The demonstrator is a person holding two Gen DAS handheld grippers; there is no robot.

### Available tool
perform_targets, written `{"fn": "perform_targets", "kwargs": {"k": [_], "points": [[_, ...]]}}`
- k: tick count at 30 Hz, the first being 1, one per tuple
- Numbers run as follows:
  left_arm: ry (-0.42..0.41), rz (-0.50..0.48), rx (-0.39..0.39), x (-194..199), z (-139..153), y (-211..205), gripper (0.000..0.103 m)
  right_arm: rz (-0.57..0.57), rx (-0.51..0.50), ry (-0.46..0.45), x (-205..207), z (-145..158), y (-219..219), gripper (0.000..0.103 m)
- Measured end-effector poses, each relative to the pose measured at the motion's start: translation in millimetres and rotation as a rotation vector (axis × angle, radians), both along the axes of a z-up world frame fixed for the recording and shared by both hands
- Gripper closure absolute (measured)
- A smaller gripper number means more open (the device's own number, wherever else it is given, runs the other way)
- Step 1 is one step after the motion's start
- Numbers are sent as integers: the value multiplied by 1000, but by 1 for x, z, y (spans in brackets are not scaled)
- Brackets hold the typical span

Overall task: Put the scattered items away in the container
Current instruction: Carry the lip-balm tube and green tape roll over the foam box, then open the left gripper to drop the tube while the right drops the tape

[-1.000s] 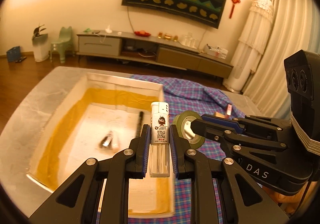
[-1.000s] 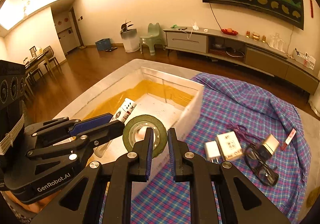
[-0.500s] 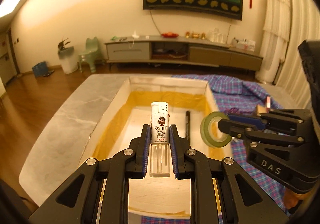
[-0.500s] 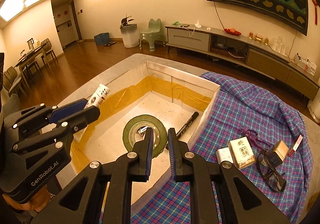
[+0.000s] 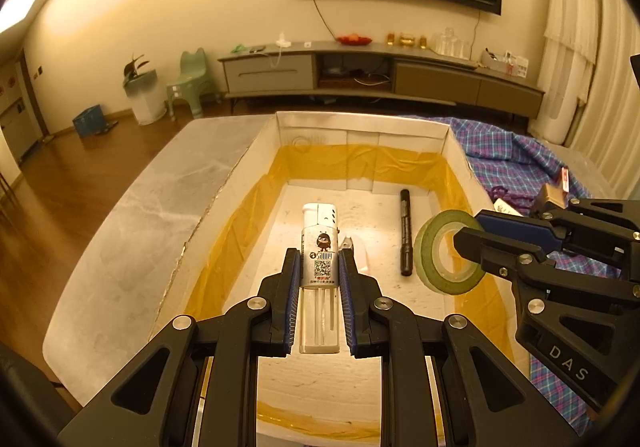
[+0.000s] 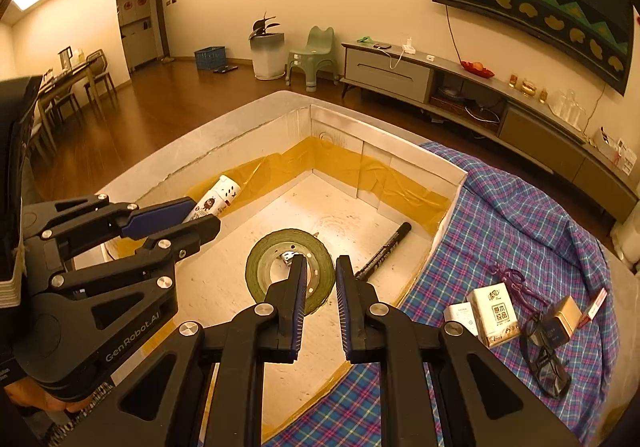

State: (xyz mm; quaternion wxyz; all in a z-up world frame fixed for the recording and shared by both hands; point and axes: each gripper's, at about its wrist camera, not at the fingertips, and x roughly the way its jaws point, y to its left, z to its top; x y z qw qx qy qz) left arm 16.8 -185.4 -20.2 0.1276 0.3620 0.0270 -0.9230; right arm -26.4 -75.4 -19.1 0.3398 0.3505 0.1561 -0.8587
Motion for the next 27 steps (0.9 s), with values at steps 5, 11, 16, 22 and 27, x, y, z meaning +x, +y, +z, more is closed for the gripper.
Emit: {"fn": "perform_targets", "kwargs": {"k": [5, 11, 16, 22, 27], "points": [[-2, -10, 11, -3, -5, -1, 83, 7, 27, 10, 0, -5, -3, 87], [-28, -37, 148, -7, -13, -11, 83, 18, 53, 4, -2, -13, -9, 87], [-56, -34, 225, -9, -21, -21, 83, 46, 74, -15, 0, -21, -15, 87], [-81, -27, 270, -13, -29, -25, 83, 82, 92, -36, 6, -27, -21, 87], [-100, -44, 363, -15, -36, -30, 83, 102, 111, -49, 9, -32, -25, 87]]}}
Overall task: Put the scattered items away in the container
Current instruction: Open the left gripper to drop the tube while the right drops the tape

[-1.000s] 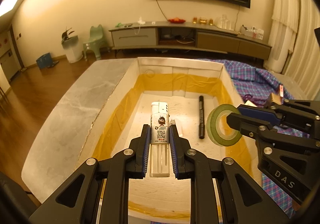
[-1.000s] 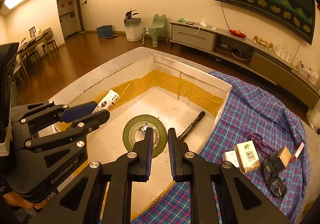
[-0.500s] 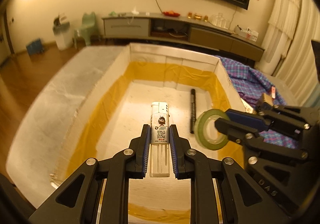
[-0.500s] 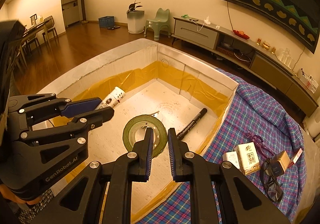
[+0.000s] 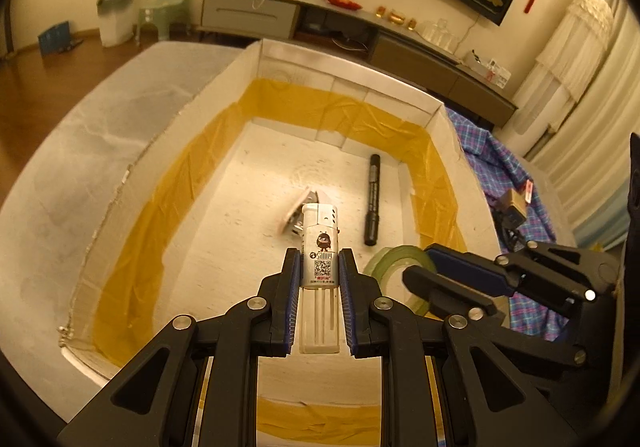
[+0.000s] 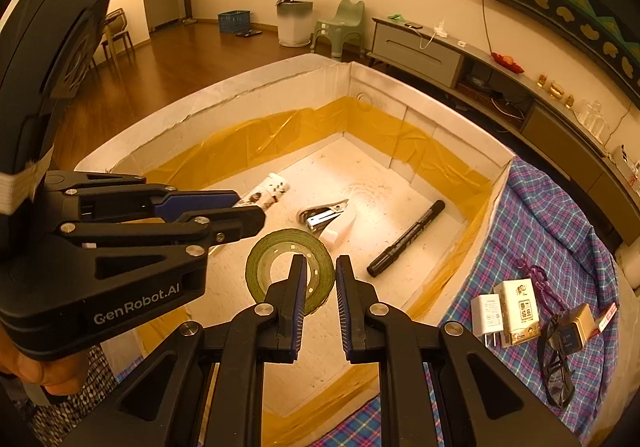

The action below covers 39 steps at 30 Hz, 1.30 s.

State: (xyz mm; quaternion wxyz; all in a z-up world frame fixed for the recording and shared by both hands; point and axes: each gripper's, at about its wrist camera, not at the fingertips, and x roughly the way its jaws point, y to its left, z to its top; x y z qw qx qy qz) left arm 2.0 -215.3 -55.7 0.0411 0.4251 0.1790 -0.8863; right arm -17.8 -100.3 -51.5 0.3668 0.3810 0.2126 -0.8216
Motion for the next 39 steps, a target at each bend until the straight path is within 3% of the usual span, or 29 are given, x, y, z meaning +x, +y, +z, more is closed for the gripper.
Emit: {"fn": "perform_targets", "kwargs": {"k": [7, 13, 17, 21, 36, 39], "points": [[-6, -6, 28, -1, -2, 0, 83, 14, 17, -10, 2, -6, -2, 87], [-5, 18, -59, -1, 0, 2, 83, 25, 30, -20, 4, -11, -4, 87], [12, 31, -162, 1, 4, 6, 83, 28, 32, -20, 4, -12, -4, 87], [20, 27, -180, 2, 7, 7, 83, 29, 33, -19, 5, -12, -3, 87], [-2, 39, -135, 2, 5, 2, 82, 24, 20, -21, 3, -12, -1, 85], [-11, 57, -119, 3, 7, -1, 74, 8, 0, -49, -1, -12, 3, 85]]}}
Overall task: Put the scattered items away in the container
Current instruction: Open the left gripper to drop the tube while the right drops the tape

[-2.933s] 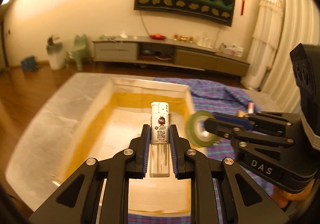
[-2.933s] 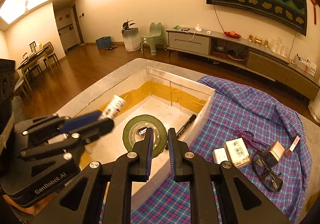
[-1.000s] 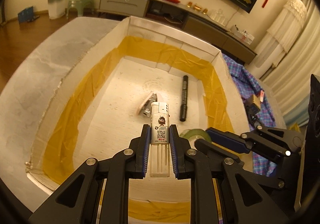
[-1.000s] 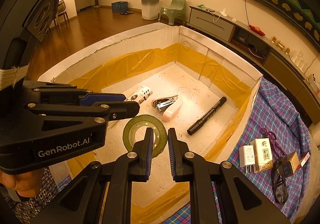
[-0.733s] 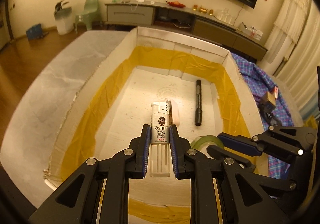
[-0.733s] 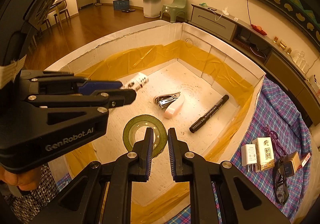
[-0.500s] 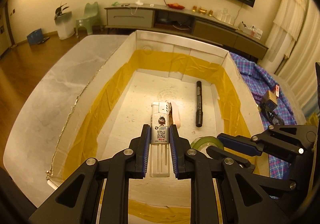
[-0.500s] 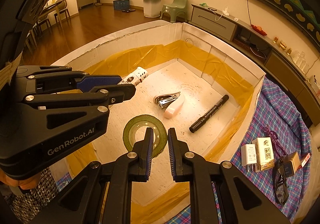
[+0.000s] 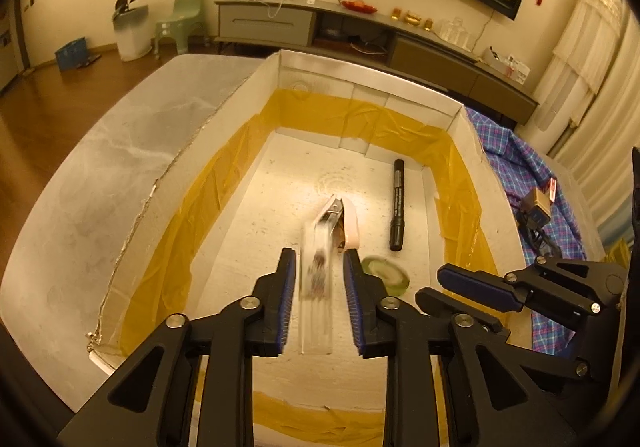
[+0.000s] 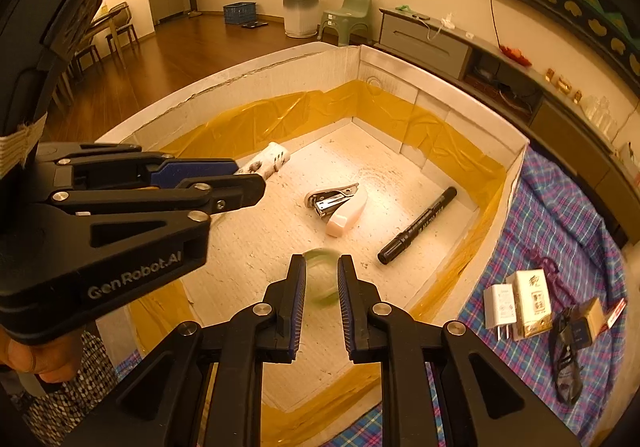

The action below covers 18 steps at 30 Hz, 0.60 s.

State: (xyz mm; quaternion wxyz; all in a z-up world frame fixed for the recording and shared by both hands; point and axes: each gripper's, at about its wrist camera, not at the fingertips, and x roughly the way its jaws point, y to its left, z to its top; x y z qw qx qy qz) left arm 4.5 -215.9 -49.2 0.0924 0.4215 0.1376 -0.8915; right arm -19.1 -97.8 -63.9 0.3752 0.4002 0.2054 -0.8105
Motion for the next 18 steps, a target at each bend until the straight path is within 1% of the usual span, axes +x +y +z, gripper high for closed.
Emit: {"fn": "perform_targets", "kwargs": {"k": [5, 11, 18], "points": [[3, 25, 20, 4, 7, -5, 70, -19, -35, -23, -4, 6, 6, 85], [12, 31, 16, 6, 19, -1, 69, -46, -76, -38, -6, 16, 21, 85], [19, 13, -9, 6, 30, 13, 68, -92, -159, -123, -17, 24, 53, 85]]}}
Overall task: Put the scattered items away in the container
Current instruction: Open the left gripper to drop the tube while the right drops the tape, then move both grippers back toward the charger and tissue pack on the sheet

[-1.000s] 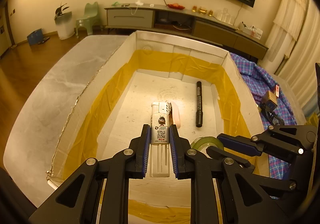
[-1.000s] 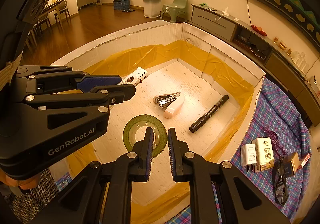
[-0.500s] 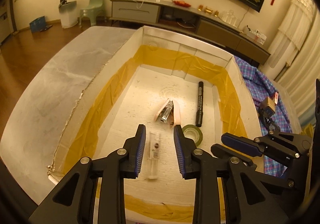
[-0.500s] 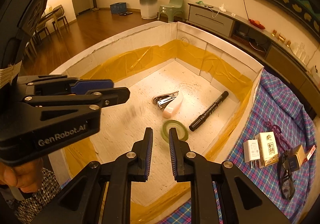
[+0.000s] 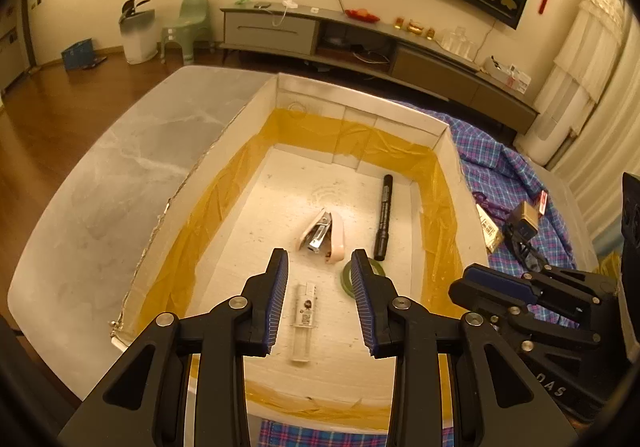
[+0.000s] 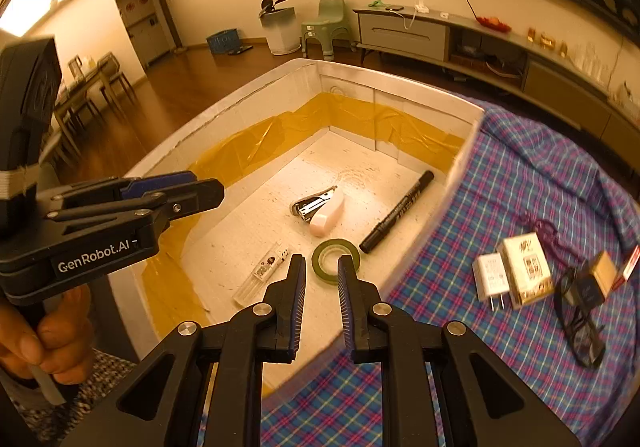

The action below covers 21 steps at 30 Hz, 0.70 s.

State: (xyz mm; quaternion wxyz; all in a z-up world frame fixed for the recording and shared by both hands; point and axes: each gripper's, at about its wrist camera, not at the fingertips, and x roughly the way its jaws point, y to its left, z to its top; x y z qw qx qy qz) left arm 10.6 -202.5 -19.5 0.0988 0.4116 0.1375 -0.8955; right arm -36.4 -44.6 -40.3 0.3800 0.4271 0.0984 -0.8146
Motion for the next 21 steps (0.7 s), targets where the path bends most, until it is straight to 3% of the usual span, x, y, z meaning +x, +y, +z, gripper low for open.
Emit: {"fn": "perform_targets", "kwargs": {"k": [5, 12, 15, 21], "points": [[39, -22, 7, 2, 13, 13, 68, 1, -104, -44, -2, 11, 23, 85], [149, -100, -39, 5, 42, 54, 65, -59, -210, -20, -8, 38, 65, 84], [177, -160, -60, 2, 49, 80, 64, -99, -235, -5, -13, 49, 89, 78], [172, -270, -68, -12, 47, 127, 60, -194, -246, 8, -27, 56, 140, 76]]}}
